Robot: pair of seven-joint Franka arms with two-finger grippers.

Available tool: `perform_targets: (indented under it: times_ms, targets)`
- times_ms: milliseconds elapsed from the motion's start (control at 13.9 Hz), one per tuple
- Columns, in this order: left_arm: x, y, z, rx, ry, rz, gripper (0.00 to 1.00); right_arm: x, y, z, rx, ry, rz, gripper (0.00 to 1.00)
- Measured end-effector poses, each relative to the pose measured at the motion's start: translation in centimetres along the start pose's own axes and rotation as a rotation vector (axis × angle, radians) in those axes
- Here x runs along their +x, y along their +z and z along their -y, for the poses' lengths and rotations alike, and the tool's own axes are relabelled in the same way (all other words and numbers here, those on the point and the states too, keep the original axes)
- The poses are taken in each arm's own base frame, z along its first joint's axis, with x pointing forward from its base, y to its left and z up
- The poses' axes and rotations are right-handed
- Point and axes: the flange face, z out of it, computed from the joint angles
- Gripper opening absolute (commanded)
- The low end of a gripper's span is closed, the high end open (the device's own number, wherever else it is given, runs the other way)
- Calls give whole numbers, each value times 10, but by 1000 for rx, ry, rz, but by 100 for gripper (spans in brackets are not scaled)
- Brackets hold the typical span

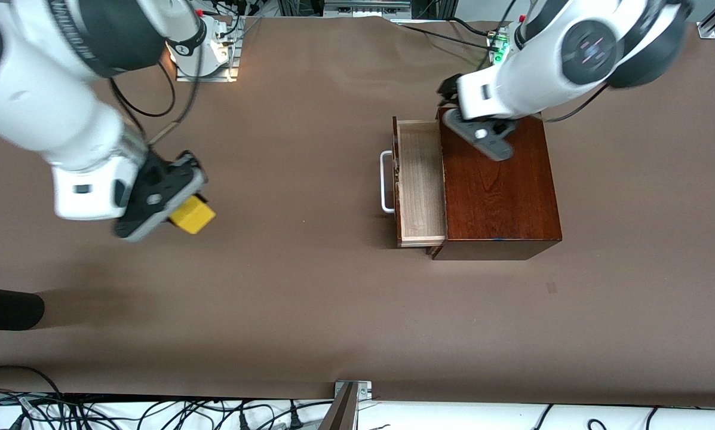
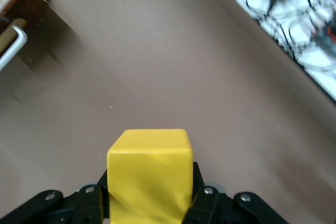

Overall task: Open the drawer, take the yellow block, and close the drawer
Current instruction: 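Lift the cube out with the right gripper while the left gripper reaches the drawer, then push the drawer shut with the left gripper while the right gripper lowers the cube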

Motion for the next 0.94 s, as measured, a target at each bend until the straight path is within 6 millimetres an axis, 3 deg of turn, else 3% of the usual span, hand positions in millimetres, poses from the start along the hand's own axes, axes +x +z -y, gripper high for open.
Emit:
perform_targets:
  times_ms: [216,432,720,936]
  targets:
    - [52,42,-31,15,301,-34,100,-42,40,-45,21,118,44,0]
    - [92,86,-79,119,603,-111,100,-83,112,-69,35,249,108,0]
    - [135,153,-116,299,894,-158,100,-128,211,-74,-20,313,59,0]
    - [152,210,-113,373,971,-78,100,-167,275,-72,-51,354,20,0]
